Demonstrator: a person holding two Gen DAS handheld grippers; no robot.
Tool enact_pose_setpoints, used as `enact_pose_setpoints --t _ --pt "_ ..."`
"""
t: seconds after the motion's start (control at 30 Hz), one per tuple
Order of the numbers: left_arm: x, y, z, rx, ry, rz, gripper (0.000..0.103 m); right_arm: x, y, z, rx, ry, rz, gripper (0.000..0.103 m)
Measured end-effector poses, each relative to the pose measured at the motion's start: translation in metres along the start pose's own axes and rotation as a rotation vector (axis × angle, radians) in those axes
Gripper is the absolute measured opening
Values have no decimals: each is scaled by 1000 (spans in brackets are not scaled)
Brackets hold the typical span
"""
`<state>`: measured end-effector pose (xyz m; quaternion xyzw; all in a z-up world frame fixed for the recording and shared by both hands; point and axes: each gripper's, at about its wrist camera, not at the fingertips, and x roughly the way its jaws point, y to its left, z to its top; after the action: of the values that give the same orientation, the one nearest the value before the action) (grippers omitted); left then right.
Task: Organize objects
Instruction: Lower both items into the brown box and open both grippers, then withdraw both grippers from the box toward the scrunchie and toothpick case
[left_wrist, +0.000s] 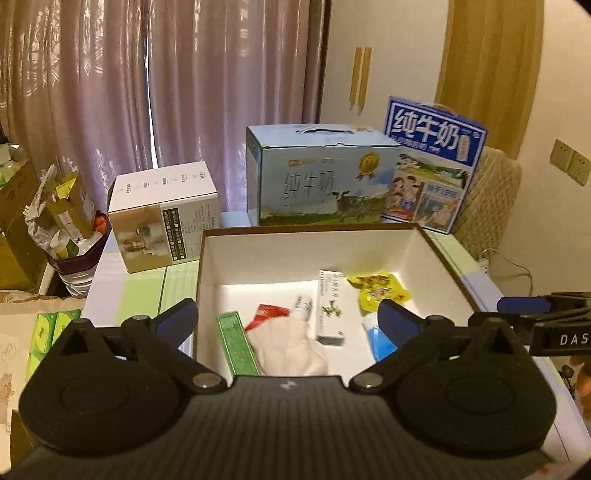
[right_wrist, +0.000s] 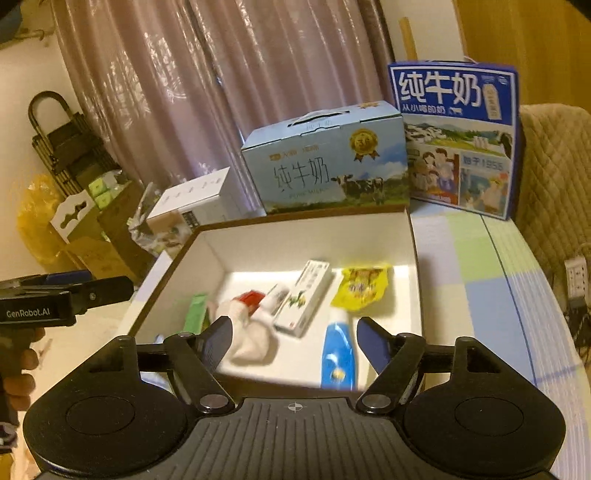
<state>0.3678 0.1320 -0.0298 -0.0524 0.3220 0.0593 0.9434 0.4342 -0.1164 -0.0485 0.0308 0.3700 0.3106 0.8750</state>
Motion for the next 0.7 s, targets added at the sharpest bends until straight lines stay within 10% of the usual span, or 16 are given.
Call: enact_pose_setpoints --t 0.3,0.7 --pt "-46 -35 -41 33 -45 75 102 -38 7 -44 53 -11 -56 72" --pt "-34 -45 -94 -93 120 32 102 -26 12 -92 -48 124 -119 72"
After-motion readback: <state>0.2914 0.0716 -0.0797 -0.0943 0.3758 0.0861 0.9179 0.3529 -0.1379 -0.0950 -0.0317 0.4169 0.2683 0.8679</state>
